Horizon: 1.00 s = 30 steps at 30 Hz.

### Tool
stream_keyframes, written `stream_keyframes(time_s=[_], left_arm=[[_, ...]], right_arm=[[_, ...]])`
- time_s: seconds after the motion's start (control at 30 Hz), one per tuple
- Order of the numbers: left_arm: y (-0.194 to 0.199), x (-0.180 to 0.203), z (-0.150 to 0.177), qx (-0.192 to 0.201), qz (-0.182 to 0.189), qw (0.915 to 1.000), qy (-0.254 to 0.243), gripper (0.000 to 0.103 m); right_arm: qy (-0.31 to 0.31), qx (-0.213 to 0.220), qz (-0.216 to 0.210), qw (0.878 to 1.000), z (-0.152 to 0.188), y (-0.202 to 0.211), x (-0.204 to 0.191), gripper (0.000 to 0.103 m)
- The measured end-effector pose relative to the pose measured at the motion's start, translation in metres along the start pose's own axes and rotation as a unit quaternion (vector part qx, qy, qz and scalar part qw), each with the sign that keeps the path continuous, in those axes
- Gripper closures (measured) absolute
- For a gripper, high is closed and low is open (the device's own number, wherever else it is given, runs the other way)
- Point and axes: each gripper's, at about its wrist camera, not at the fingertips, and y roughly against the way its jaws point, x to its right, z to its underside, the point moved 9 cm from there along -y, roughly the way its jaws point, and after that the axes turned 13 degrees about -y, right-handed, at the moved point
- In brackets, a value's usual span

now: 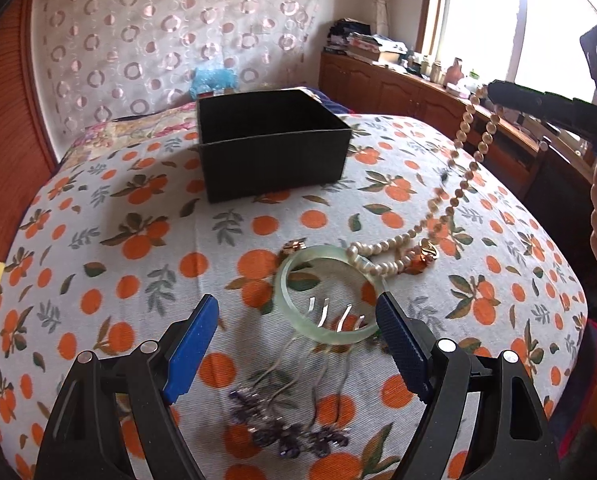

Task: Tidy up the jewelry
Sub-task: 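Lift the pearl strand with the right gripper while the left gripper grasps and lifts the jade bangle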

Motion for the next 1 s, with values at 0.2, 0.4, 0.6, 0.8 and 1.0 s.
stream_keyframes(time_s=[0.2, 0.4, 0.6, 0.8, 1.0], left_arm=[[-0.012, 0.012, -0.005, -0.011, 0.011, 0.9998, -0.015, 0.021], [-0.026, 0.018, -0.006, -0.032, 0.018, 0.9991, -0.021, 0.021], [-0.033, 0.018, -0.008, -0.038, 0.01, 0.9989, -0.027, 0.021], [-0.03, 0.018, -0.01, -0.03, 0.008, 0.9991, -0.029, 0.035], [-0.013, 0.011, -0.016, -0.003, 0.002, 0.9998, -0.017, 0.035]], right_arm=[[-0.004, 0.013, 0.007, 1.0, -0.007, 0.011, 0.009, 0.095], [-0.008, 0.008, 0.01, 1.0, -0.004, 0.009, 0.016, 0.095], [-0.008, 0.002, 0.008, 1.0, 0.001, 0.005, 0.013, 0.095], [0.003, -0.007, 0.006, 1.0, 0.004, -0.002, 0.003, 0.095], [0.012, -0.008, 0.003, 1.0, 0.0, -0.003, -0.006, 0.095]])
